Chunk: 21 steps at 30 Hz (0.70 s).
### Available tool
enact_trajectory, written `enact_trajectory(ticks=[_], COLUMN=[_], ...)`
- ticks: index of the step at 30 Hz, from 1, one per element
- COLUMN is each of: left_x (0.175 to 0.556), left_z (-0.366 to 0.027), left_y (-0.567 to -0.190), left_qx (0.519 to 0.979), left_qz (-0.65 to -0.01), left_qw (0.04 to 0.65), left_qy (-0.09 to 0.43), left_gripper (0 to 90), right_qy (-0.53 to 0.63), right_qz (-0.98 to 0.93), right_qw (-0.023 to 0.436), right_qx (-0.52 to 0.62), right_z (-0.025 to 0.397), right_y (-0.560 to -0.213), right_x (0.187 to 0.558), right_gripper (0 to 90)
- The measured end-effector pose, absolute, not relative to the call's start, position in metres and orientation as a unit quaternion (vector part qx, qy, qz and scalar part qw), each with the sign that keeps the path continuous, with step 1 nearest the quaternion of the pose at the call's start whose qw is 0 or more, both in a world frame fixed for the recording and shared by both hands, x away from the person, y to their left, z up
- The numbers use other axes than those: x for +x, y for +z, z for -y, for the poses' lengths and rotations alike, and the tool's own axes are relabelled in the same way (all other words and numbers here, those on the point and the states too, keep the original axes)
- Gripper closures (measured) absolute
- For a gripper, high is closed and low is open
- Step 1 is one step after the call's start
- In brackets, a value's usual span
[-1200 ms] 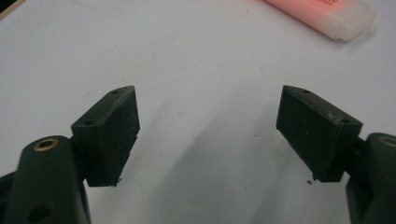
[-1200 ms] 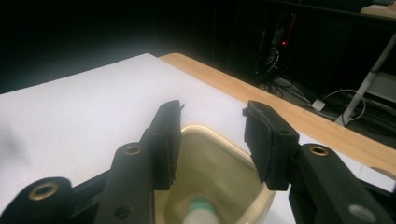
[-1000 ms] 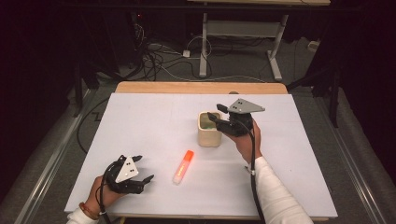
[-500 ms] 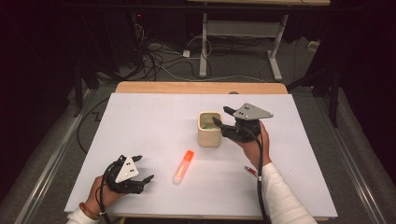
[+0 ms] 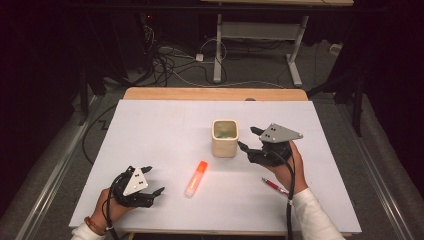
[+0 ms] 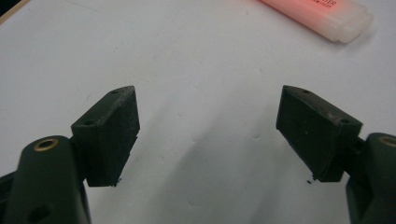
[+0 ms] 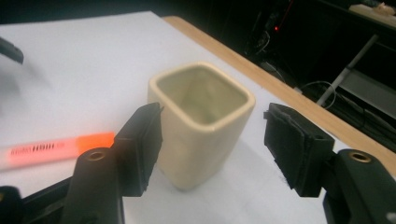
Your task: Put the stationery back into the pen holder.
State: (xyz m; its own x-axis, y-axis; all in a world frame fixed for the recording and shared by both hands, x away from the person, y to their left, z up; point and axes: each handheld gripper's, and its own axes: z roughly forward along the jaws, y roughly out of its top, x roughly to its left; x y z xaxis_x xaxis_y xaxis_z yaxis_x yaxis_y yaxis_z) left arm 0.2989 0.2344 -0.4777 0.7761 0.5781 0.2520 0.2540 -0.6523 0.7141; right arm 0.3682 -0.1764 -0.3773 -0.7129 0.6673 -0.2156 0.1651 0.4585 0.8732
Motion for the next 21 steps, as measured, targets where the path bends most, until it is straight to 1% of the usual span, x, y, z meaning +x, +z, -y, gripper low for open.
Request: enact_trajectory(ticks=[13, 15, 17, 21], left_x=[0.297, 0.297, 0.298, 0.297], left_z=[-0.235, -0.235, -0.236, -0.235], left_y=[-0.477, -0.476, -0.475, -0.475], left_qx=[0.877, 0.876, 0.876, 0.876], left_qz=[-0.235, -0.235, -0.234, -0.233], left_qw=[0.346, 0.348, 0.348, 0.347], left_qy=[0.236, 0.237, 0.240, 0.241], left_gripper=[20.6, 20.6, 20.6, 20.6], right_qy=[0.363, 0.348, 0.326, 0.300], right_qz=[-0.852, -0.862, -0.870, -0.885], right_qw=[0.247, 0.230, 0.227, 0.202], right_qx=[0.286, 0.289, 0.290, 0.294], right_z=[0.205, 0.209, 0.213, 0.221], right_y=[-0.404, -0.411, -0.417, -0.428], right_x=[0.340, 0.337, 0.334, 0.331], right_gripper=[35.0, 35.1, 35.1, 37.4])
